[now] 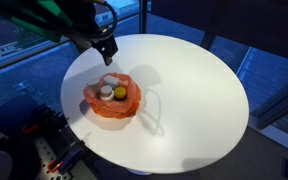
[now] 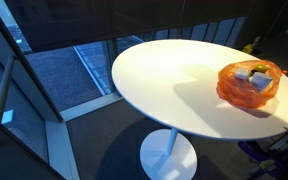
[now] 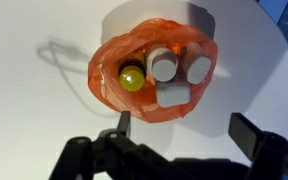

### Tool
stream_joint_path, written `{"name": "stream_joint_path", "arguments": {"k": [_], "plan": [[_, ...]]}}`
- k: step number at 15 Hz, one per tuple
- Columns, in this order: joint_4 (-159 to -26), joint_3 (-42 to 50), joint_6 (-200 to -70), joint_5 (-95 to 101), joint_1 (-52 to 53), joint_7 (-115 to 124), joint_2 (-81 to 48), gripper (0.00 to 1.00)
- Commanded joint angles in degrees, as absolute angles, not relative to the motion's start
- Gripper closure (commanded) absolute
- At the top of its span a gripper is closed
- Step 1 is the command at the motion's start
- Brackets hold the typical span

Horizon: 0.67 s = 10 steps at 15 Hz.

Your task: Remove the lotion bottle from the plastic, then place it on the table

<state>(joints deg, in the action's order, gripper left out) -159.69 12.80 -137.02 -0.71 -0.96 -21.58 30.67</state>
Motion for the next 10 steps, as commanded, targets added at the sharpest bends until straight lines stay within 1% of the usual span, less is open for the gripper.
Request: {"name": "stream_joint_path", "arguments": {"k": [1,10], "plan": [[-159.6,10.7,-140.6,-1.9,-1.7,-15.9,27.2,0.0],[-158.8,10.2,-137.5,-1.7,-0.6,-16.8,26.3,0.0]]}}
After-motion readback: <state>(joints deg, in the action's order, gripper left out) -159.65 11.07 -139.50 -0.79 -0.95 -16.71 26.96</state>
